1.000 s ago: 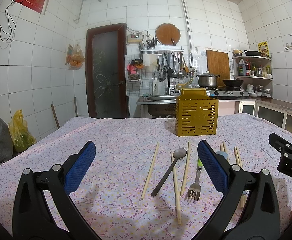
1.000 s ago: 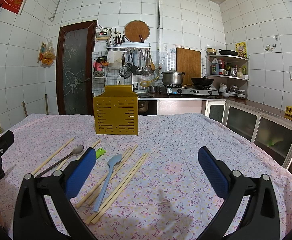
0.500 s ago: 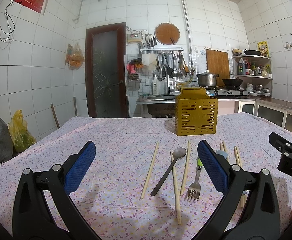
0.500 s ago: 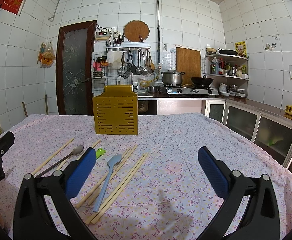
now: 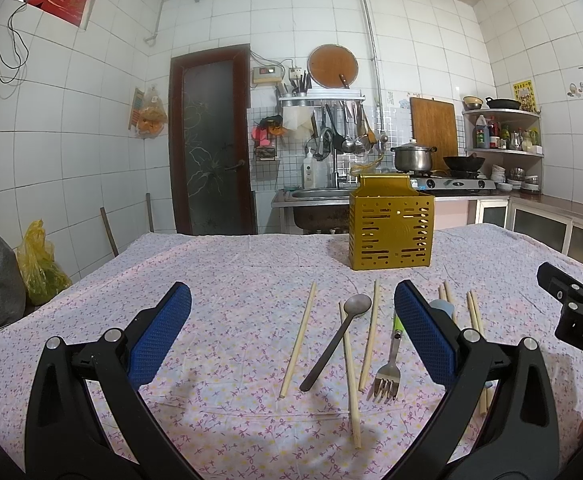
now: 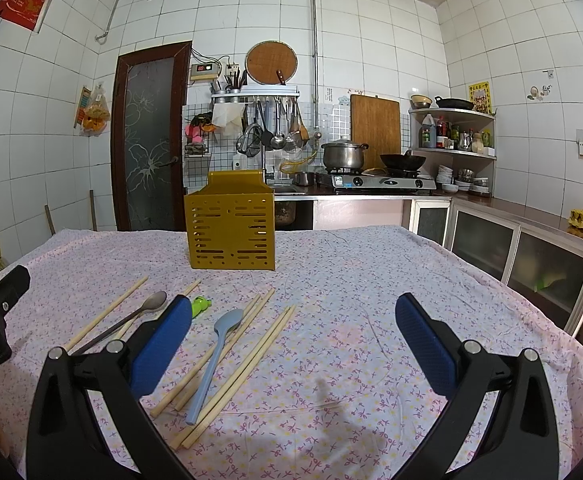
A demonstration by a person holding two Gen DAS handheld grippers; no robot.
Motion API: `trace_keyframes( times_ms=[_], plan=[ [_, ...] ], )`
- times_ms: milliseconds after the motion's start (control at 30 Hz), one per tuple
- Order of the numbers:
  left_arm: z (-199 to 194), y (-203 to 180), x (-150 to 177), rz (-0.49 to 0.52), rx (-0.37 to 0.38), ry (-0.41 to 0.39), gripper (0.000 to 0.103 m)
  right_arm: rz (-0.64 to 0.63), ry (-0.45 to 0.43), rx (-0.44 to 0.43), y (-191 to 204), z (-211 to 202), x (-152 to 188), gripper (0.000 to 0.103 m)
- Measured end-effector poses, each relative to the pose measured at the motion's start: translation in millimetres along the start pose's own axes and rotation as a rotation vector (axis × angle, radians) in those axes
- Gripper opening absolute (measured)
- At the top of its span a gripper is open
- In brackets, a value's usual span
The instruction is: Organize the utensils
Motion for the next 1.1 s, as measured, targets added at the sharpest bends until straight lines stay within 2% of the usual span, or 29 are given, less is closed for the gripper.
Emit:
trace_keyframes(
  times_ms=[333,700,833,967,1100],
  plan=[
    [-4,-4,-2,0.003,0.0,0.004,0.098,-0.004,0.008,0.002,-5,-6,-4,0.099],
    [-2,-4,1,0.008,-0.008,-0.002,0.098,-0.002,0.024,0.005,2,6,1,0.099],
    [2,-6,3,0.019,0.002,0.036,0.098,0.008,0.029,0.0,1,6,1,0.099],
    [16,-8,5,0.045,0.033,0.112,0.098,0.056,0.104,-0.004,-5,20,4,0.099],
    [29,-12,1,0.105,0.011,0.113,0.098,0.101,0.183,0.0,-14,39,10,0.099]
  ],
)
Point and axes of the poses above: each gripper's, at about its wrist camera, not at the fingertips, and z roughly the way its jaws point, y to its left, x to its underside, the point moved 4 cm from there along z, roughly the way its jaws point, and after that the axes turned 13 degrees about -x, right-handed, at the moved point
